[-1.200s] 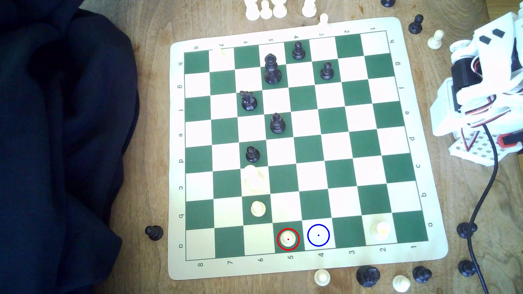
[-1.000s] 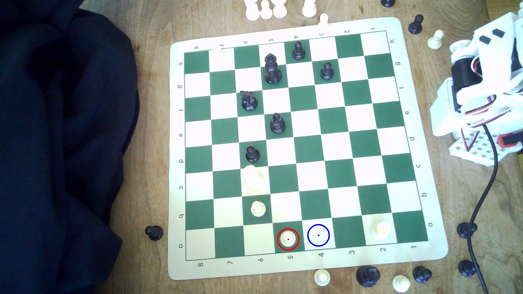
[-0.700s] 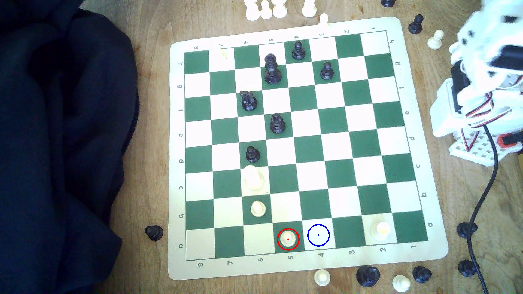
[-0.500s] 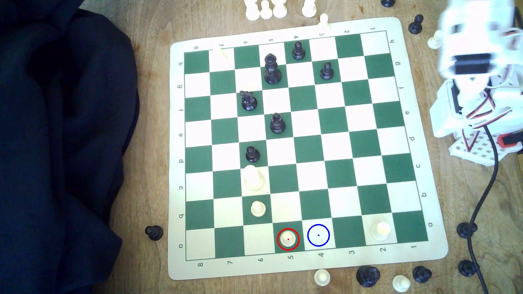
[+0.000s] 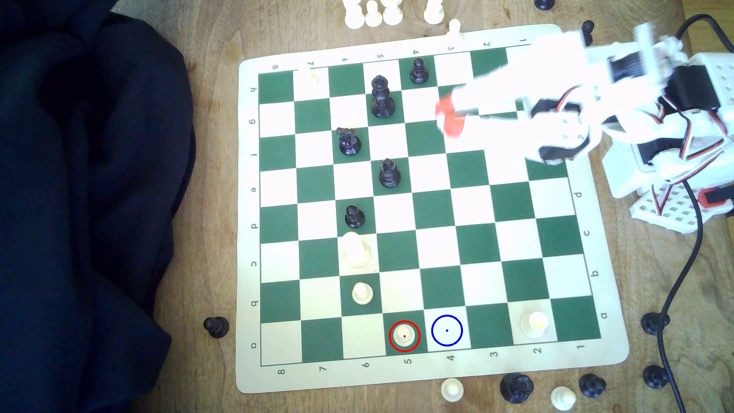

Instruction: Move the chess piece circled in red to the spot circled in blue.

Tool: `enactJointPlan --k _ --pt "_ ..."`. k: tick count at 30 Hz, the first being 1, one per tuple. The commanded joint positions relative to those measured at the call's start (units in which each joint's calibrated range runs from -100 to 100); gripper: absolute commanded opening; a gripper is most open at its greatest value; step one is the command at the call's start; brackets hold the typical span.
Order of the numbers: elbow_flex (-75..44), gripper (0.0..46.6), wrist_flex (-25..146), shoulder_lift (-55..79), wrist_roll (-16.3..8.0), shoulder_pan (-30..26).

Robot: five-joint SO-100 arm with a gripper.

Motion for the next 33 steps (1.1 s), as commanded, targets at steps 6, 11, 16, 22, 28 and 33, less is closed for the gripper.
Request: enactJointPlan --k 6,11,16,22,28,33 --pt "-23.01 2.0 19.36 23.17 0.44 -8.98" --pt "-33.98 4.9 24.44 35.56 0.54 -10.7" --pt "-41.87 5.5 26.08 46.6 -0.1 -11.64" --pt "-47.76 10.8 26.32 55.51 -0.73 -13.05" --pt "-48.67 14.7 23.87 62.13 -0.88 -14.85" --pt "-49.21 14.8 22.07 65.95 -0.68 -16.57"
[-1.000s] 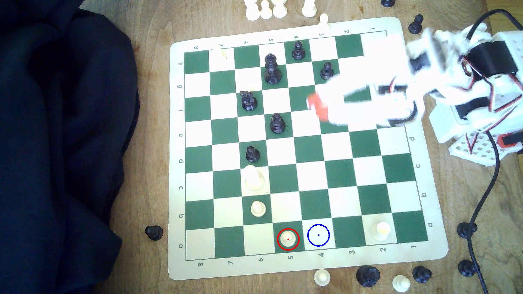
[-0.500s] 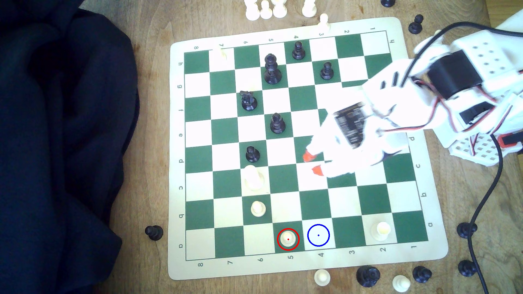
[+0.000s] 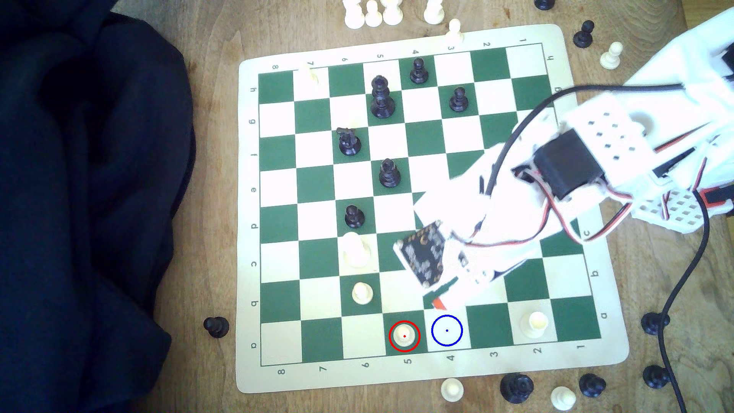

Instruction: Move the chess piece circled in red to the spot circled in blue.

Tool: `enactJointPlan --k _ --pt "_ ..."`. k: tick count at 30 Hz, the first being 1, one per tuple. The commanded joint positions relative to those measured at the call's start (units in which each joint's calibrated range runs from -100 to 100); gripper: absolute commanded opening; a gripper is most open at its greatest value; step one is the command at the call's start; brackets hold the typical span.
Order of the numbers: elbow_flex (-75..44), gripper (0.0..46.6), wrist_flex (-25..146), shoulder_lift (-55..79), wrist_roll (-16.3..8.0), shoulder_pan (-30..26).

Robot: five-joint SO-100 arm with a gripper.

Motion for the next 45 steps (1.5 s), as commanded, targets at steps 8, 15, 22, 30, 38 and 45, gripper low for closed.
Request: enactJointPlan --k 8,15,22,30,38,45 --pt "-9.0 14.0 -5.77 10.61 -0.1 -2.71" --pt "-14.17 13.5 -5.77 17.23 -0.1 -3.42" --pt "-18.25 13.3 -5.77 22.92 0.2 -3.03" --pt "-20.52 13.3 -5.85 25.72 0.15 -2.48" --pt "-21.24 13.1 -5.85 28.27 -0.2 -2.95" --pt "-22.97 12.7 -6.59 30.56 -0.93 -3.11"
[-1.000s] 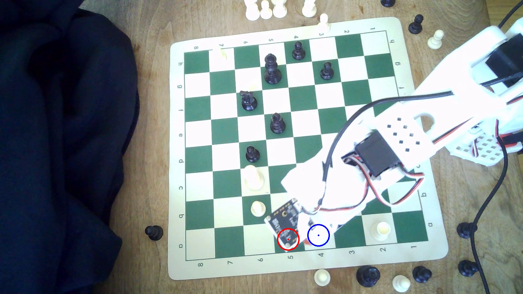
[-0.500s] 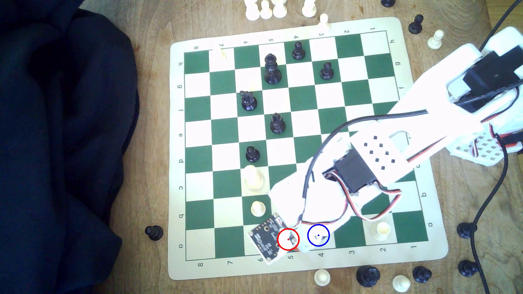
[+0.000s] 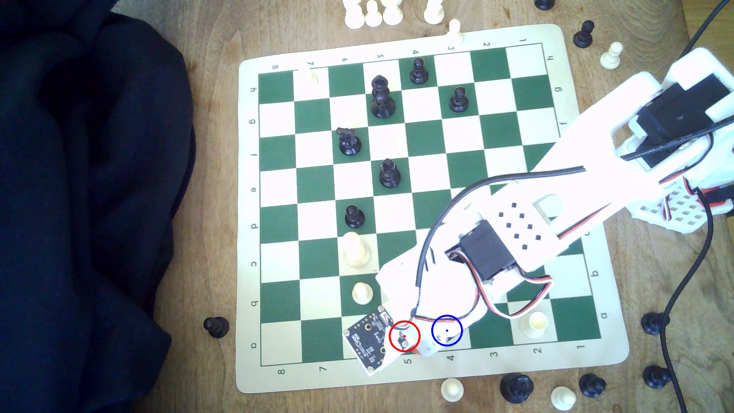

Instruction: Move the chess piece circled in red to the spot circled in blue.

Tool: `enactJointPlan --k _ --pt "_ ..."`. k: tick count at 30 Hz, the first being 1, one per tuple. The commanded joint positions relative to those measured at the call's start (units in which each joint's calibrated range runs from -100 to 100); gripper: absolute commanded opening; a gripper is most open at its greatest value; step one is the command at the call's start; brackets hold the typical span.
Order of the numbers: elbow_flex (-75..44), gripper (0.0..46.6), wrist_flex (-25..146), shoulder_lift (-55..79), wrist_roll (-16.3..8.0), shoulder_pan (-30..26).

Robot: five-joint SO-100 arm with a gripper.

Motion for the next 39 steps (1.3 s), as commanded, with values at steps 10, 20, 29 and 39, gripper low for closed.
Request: enactJointPlan --k 10,20,29,39 --pt "-7.24 10.6 0.37 0.41 -0.34 -0.55" --pt "-6.88 10.4 0.7 0.83 -0.29 -0.71" --pt "-6.7 5.7 0.78 1.26 -0.24 -1.33" --pt "-8.06 1.5 0.87 -1.21 -0.1 -0.94"
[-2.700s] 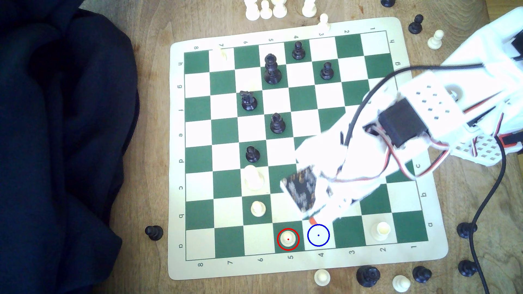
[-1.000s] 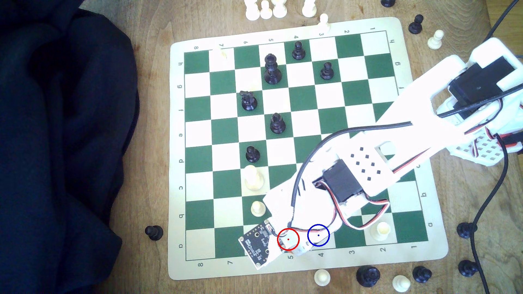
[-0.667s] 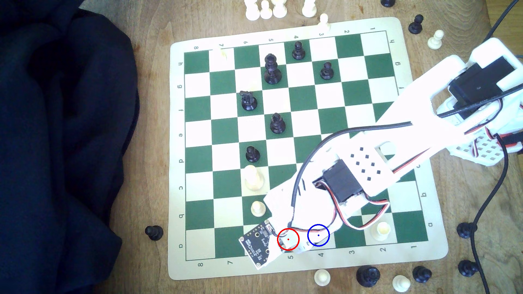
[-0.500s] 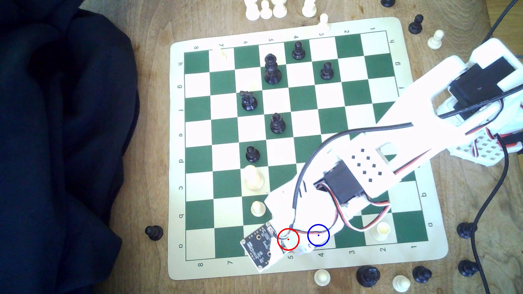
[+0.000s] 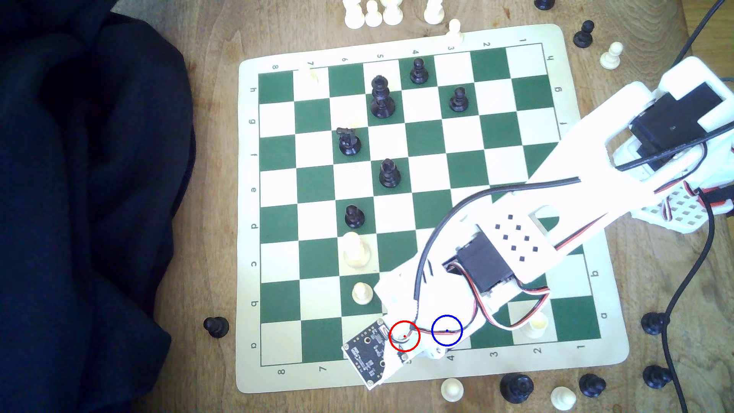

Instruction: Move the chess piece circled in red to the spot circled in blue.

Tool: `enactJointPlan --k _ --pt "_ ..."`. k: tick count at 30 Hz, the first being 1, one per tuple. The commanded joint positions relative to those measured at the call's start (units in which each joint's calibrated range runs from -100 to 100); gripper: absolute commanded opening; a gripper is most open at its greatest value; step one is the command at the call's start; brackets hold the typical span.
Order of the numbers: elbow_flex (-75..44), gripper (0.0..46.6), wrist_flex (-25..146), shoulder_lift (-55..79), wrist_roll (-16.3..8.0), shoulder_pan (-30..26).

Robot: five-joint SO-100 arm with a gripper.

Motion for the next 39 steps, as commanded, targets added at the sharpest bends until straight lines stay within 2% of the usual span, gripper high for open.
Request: enactJointPlan --k 1,6,10,19,25,39 --pt "-5.62 1.5 0.39 -4.74 0.05 0.47" --pt "-6.89 1.5 1.05 -9.49 0.15 1.1" --pt "-3.63 1.3 1.54 -14.59 -0.05 0.86" --pt "14.23 1.1 0.89 -27.91 -0.39 -1.17" --pt "20.85 1.1 -2.06 -27.15 -0.68 -2.81" --pt "22.21 1.1 -4.93 -21.38 -0.59 -2.66"
